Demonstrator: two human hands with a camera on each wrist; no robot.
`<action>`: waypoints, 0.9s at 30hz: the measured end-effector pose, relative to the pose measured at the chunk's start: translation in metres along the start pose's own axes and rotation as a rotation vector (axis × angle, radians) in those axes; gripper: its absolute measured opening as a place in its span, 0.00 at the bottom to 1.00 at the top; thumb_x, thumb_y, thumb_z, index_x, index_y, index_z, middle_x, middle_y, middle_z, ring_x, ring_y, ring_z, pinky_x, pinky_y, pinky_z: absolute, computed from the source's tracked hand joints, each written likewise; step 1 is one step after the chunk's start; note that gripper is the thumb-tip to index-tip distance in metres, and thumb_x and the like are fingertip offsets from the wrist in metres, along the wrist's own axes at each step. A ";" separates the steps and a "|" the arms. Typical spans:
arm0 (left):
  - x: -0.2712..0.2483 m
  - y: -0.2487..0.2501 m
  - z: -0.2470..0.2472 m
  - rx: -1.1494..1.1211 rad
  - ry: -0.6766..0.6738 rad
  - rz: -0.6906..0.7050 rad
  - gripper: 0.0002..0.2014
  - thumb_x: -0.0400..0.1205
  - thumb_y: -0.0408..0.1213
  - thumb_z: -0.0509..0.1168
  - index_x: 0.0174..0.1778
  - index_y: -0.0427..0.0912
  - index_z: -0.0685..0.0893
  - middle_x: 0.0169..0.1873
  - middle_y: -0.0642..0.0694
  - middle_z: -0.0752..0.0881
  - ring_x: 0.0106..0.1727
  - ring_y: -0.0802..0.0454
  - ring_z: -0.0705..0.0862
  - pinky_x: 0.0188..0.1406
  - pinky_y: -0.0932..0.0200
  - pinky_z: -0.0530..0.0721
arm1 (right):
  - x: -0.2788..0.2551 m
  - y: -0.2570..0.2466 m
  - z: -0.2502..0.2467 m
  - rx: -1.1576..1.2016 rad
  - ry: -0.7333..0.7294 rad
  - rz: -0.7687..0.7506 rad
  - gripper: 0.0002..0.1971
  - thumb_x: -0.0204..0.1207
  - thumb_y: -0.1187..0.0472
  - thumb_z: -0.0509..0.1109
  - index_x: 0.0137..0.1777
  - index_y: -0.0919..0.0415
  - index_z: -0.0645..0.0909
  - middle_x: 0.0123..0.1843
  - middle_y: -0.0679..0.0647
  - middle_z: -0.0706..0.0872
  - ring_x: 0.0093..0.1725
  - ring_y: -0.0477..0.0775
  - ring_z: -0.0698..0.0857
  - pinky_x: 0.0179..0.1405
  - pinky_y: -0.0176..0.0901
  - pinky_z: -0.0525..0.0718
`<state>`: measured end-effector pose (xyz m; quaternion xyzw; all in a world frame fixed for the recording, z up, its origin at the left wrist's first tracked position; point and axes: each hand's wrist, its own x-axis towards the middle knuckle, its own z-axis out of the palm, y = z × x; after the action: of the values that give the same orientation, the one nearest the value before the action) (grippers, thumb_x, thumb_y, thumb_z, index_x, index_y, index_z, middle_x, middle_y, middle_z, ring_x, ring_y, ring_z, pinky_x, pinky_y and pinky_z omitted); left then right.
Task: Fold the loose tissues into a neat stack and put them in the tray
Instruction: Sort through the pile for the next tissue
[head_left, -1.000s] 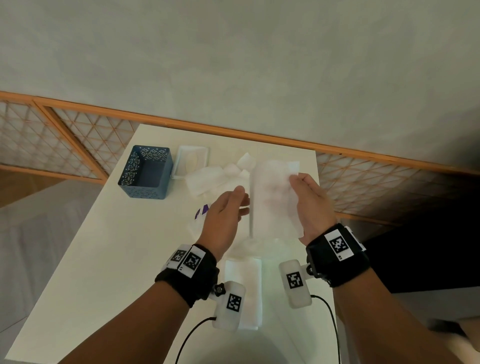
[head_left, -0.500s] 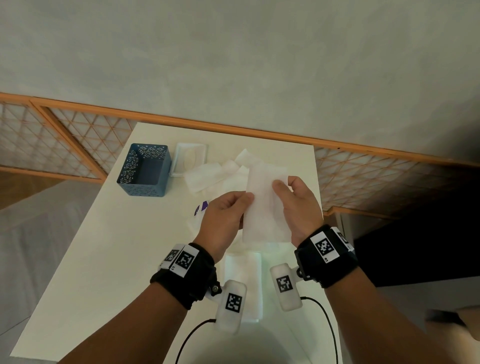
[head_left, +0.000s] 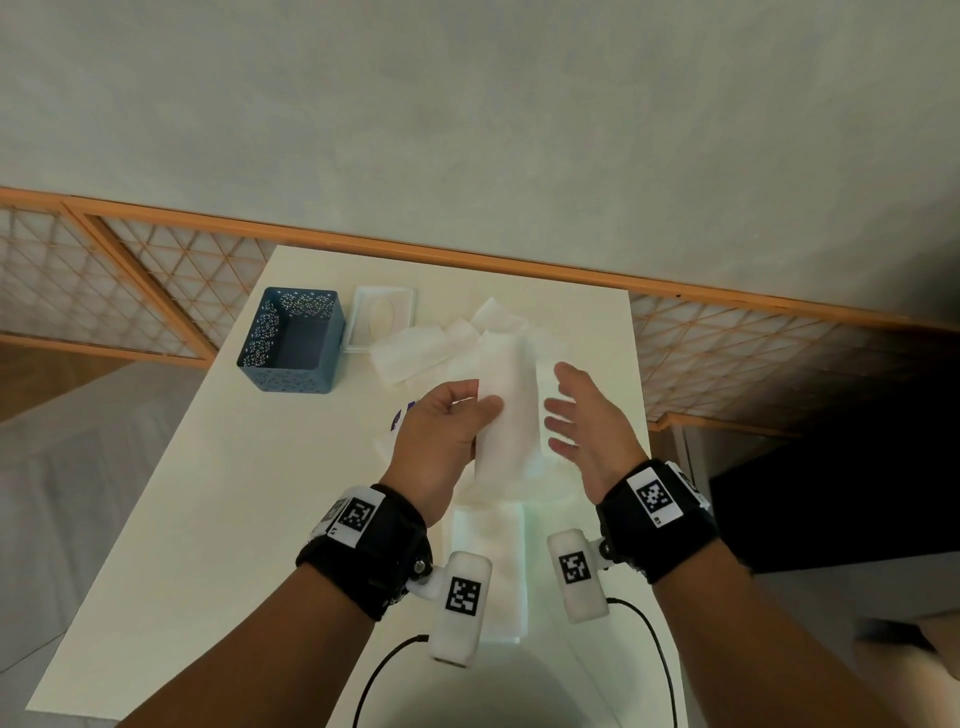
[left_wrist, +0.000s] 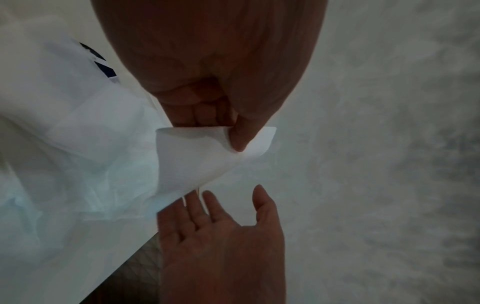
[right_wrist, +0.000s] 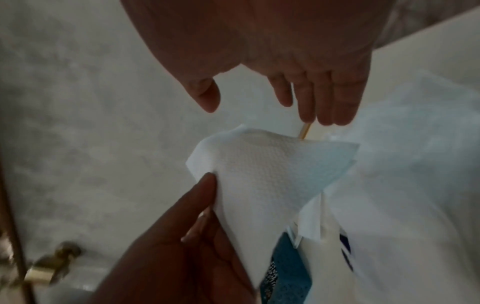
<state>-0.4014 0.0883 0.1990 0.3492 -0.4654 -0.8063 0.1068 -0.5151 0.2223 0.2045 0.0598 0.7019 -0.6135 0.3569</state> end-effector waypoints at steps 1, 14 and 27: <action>0.000 0.000 0.000 -0.016 -0.006 -0.005 0.15 0.85 0.31 0.74 0.68 0.33 0.86 0.61 0.33 0.92 0.60 0.38 0.92 0.66 0.41 0.90 | -0.001 -0.001 -0.001 0.047 -0.064 0.072 0.32 0.81 0.32 0.68 0.75 0.54 0.78 0.67 0.56 0.89 0.66 0.59 0.88 0.71 0.58 0.83; 0.000 -0.005 -0.012 0.057 0.040 -0.015 0.13 0.84 0.38 0.77 0.61 0.36 0.89 0.54 0.39 0.95 0.56 0.40 0.94 0.62 0.37 0.92 | 0.004 0.011 -0.002 0.038 -0.186 -0.159 0.12 0.85 0.63 0.72 0.66 0.63 0.86 0.62 0.61 0.93 0.68 0.72 0.87 0.71 0.73 0.82; -0.004 -0.054 -0.050 0.178 0.120 -0.202 0.05 0.86 0.39 0.75 0.50 0.41 0.91 0.46 0.45 0.95 0.42 0.48 0.92 0.42 0.52 0.90 | 0.000 0.071 -0.007 -0.434 -0.130 -0.016 0.14 0.78 0.59 0.78 0.54 0.69 0.84 0.40 0.57 0.87 0.35 0.51 0.84 0.35 0.44 0.84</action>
<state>-0.3568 0.0860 0.1397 0.4500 -0.4902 -0.7462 0.0216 -0.4811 0.2456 0.1469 -0.0636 0.7934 -0.4536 0.4010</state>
